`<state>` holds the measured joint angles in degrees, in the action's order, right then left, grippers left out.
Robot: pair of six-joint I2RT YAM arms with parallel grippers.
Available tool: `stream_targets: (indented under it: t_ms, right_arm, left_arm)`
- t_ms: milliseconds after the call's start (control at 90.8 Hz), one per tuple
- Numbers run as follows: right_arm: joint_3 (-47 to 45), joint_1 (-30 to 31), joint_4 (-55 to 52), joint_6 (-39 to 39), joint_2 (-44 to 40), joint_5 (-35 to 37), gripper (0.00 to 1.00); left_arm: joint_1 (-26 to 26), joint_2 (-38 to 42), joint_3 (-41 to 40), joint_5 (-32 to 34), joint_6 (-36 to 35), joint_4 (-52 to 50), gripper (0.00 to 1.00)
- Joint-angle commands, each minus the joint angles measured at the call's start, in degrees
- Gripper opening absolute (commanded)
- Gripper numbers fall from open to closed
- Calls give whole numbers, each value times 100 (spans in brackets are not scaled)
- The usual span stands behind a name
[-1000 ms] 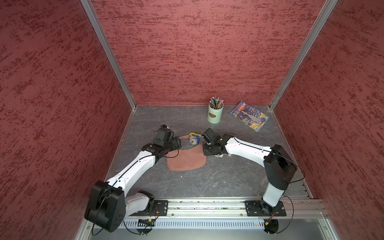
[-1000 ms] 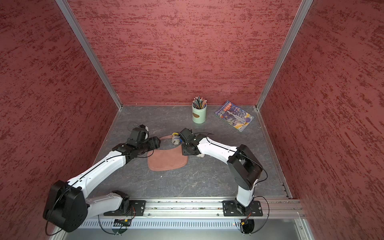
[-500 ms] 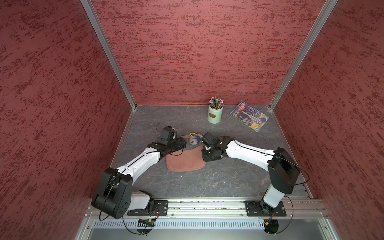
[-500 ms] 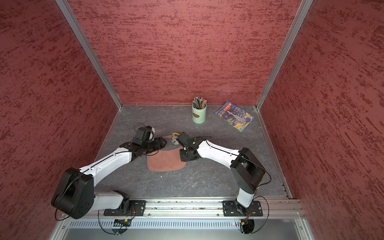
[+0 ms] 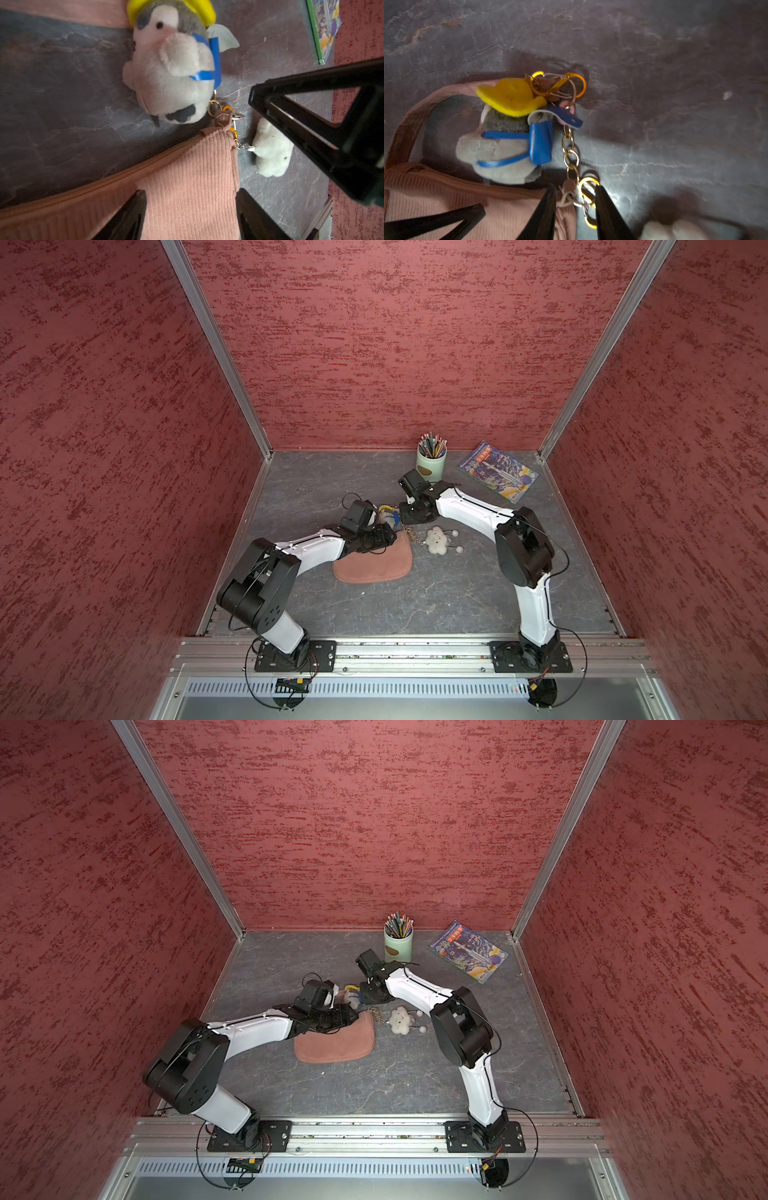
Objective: Remove the decoration from the bag
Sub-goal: Pick up the bag from the center of the board.
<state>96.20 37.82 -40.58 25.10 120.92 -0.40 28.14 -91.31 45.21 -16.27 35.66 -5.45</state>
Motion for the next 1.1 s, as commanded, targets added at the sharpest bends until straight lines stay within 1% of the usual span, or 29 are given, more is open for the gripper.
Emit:
stream_targets:
  t_ms: [0, 99, 198, 441, 617, 683, 705, 826, 937, 1091]
  right_arm:
    - [484, 25, -249, -318, 341, 33, 36]
    - [660, 32, -228, -353, 612, 108, 35]
    - [825, 39, -224, -323, 827, 137, 35]
    - [1291, 128, -437, -260, 1304, 660, 33]
    - [1389, 138, -450, -120, 1509, 758, 27]
    - [1375, 153, -410, -75, 1505, 711, 22]
    - [1379, 150, -399, -67, 1493, 687, 20]
    - [1203, 139, -94, -26, 1115, 303, 0]
    - [1091, 141, 69, 159, 661, -18, 0]
    - [727, 138, 232, 526, -5, -207, 0]
  left_arm:
    - [-238, 93, -208, -20, 200, 252, 71]
    - [-401, 279, -350, -128, 209, 282, 70]
    - [-406, 413, -332, -143, 113, 128, 71]
    - [-372, 694, -356, -159, 177, -42, 71]
    - [-336, 978, -320, -115, 144, -144, 70]
    - [-336, 1045, -320, -92, 121, -150, 70]
    - [-331, 1058, -324, -81, 118, -152, 70]
    - [-298, 1150, -340, -95, 82, -45, 70]
    - [-108, 1252, -425, -36, -147, 248, 70]
    - [194, 1394, -624, -52, -476, 915, 71]
